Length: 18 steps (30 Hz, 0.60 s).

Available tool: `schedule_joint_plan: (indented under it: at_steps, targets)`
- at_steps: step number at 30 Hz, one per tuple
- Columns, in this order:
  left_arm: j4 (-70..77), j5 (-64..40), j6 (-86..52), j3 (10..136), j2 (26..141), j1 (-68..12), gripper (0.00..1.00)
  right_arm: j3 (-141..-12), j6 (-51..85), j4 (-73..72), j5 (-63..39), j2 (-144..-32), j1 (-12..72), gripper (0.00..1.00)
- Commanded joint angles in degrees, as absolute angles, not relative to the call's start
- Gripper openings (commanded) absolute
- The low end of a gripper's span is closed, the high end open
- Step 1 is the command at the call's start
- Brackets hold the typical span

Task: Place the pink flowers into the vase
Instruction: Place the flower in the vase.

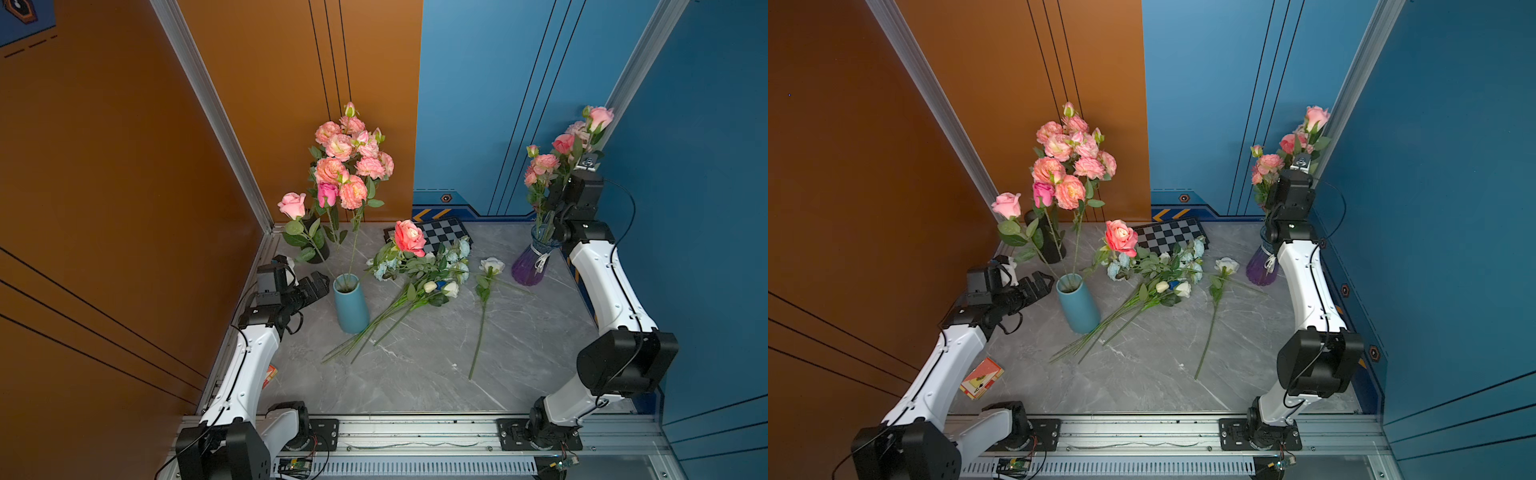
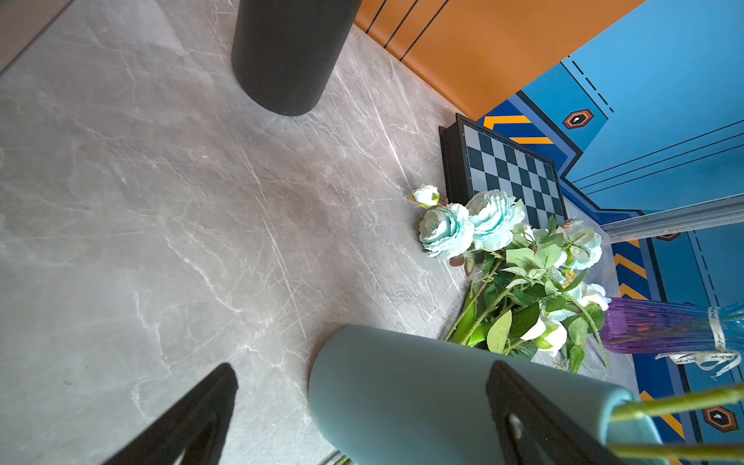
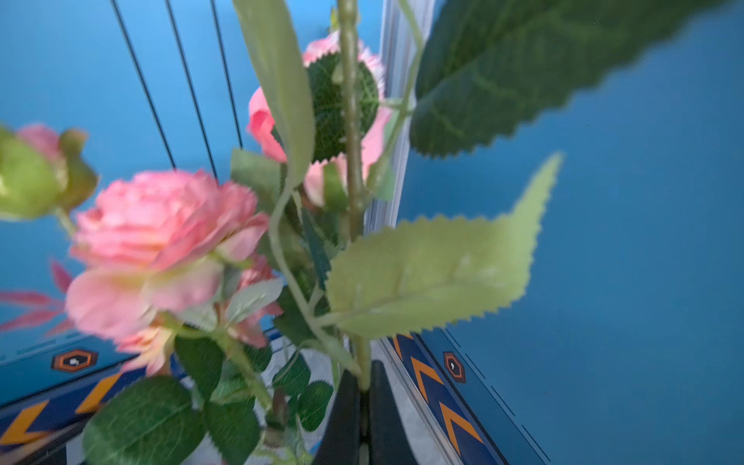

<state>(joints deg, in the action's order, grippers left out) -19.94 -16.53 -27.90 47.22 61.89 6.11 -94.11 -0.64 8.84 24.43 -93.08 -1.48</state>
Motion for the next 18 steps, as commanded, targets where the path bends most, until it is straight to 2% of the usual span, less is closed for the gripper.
schedule_joint_plan:
  at_steps: [1, 4, 7, 14, 16, 18]
  targets:
    - [-20.39, -16.23, -27.16, 47.54, 61.13, 6.67, 0.99, -90.38, -4.64, 3.80, 29.44, -90.54, 0.41, 0.00]
    - [-20.39, -16.33, -27.20, 47.59, 60.78, 6.59, 0.99, -88.12, -3.30, 3.52, 29.54, -90.44, 0.83, 0.00]
    - [-20.39, -16.50, -27.40, 47.70, 60.60, 6.65, 0.99, -86.84, -2.96, 3.86, 30.33, -91.37, 1.47, 0.07]
    - [-19.64, -15.76, -27.63, 46.89, 59.42, 6.95, 0.99, -84.76, -3.39, 4.47, 32.15, -90.73, 2.68, 0.43]
    - [-19.13, -15.90, -28.02, 46.70, 59.25, 7.10, 0.99, -84.55, -3.27, 5.11, 32.17, -90.20, 2.81, 0.46]
    - [-18.44, -15.70, -28.35, 46.52, 58.83, 7.44, 0.99, -84.57, -3.03, 6.20, 31.82, -89.74, 2.96, 0.57]
